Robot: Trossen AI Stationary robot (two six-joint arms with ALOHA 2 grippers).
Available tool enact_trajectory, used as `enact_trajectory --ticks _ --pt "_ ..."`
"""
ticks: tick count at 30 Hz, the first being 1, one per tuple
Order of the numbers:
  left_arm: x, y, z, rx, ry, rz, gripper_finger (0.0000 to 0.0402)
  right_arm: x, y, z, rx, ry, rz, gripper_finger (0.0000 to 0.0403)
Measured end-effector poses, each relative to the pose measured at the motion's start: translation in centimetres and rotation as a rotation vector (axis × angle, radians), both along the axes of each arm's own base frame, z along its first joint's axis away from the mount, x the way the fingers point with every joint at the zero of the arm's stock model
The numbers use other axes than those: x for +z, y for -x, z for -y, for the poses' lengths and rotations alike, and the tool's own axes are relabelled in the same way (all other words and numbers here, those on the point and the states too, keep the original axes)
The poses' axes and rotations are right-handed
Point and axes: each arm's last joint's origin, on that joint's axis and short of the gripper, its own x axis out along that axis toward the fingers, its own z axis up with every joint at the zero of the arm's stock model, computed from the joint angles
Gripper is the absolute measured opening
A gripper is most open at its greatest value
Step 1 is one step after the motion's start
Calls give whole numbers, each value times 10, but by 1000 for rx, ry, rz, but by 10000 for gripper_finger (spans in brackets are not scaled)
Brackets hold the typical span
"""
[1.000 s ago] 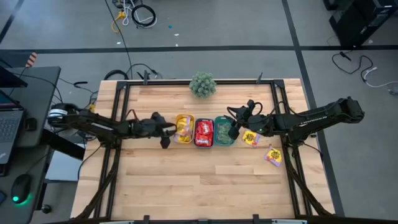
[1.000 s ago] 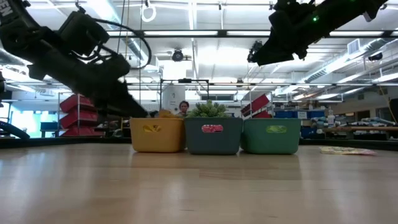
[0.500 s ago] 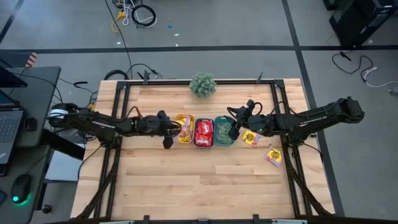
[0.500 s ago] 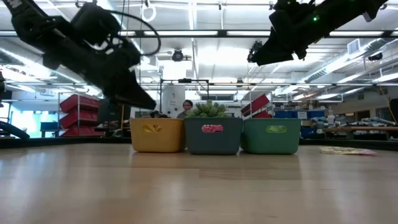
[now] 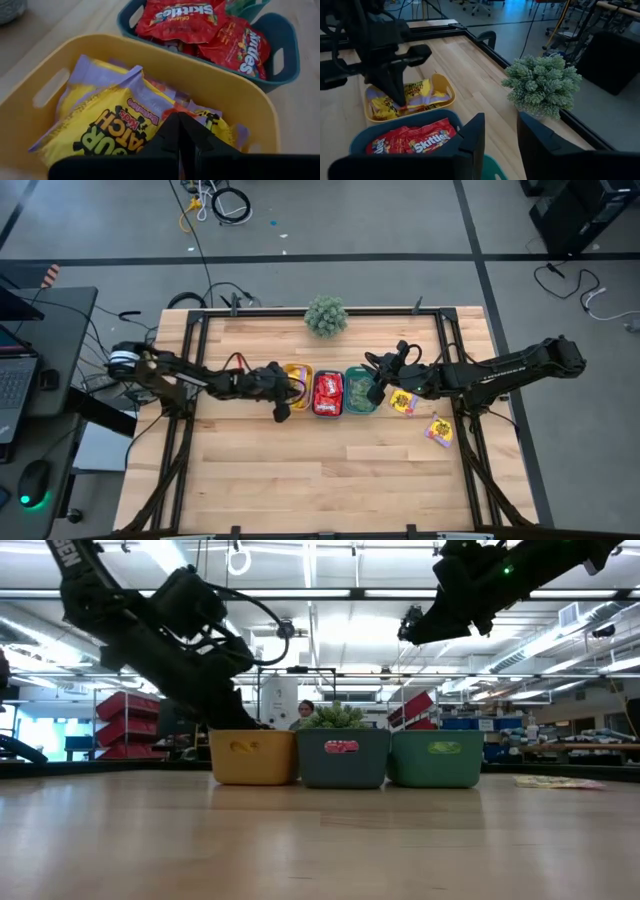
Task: Sort candy
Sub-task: Put the yellow candy pack into the yellow bin
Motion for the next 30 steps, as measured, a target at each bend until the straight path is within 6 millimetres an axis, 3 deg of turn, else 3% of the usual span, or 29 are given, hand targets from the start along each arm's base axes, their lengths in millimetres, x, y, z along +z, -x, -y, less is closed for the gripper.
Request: enact_trajectory --ticks 9,17,23,30 --pt "11 -22 -2 -35 -54 30 1 0 0 0 9 2 -4 102" --pt "32 -8 1 -39 -67 154 1 1 9 -9 113 -81 -27 114" --pt "40 12 4 -54 -71 280 1 -19 30 -28 96 -257 -215 152" --pt "44 15 5 -105 -60 306 1 -45 49 -45 -25 -435 -433 197"
